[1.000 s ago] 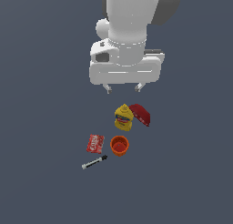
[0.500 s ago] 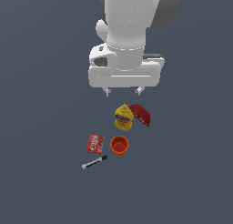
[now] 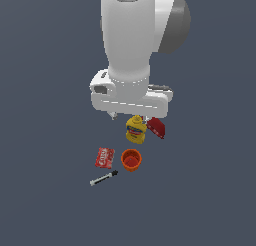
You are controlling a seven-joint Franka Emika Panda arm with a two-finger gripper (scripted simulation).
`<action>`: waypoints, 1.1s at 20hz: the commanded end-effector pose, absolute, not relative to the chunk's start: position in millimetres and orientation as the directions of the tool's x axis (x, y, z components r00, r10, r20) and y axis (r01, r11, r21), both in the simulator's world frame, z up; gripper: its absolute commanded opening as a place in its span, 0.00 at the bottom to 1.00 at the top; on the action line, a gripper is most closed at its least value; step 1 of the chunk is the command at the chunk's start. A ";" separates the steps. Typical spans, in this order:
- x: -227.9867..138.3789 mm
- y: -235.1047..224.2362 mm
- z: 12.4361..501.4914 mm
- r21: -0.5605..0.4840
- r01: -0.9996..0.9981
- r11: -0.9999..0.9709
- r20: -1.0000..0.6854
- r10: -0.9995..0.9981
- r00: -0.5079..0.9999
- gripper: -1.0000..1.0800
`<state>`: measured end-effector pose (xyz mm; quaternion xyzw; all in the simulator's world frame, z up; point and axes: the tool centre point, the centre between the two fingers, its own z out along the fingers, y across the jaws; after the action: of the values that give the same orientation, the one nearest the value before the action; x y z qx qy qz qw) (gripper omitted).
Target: Pick up a designated object from a clutter of objects.
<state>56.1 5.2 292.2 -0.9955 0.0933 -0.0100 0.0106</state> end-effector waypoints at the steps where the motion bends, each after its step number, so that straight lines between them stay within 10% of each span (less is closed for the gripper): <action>1: 68.1 -1.7 277.4 -0.028 -0.260 -0.965 0.013 -0.261 0.965 0.96; 22: 145.6 -75.2 117.9 -0.015 -0.812 -0.584 -0.012 -0.812 0.584 0.96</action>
<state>142.1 -70.0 129.4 -0.9000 0.4358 0.0022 0.0107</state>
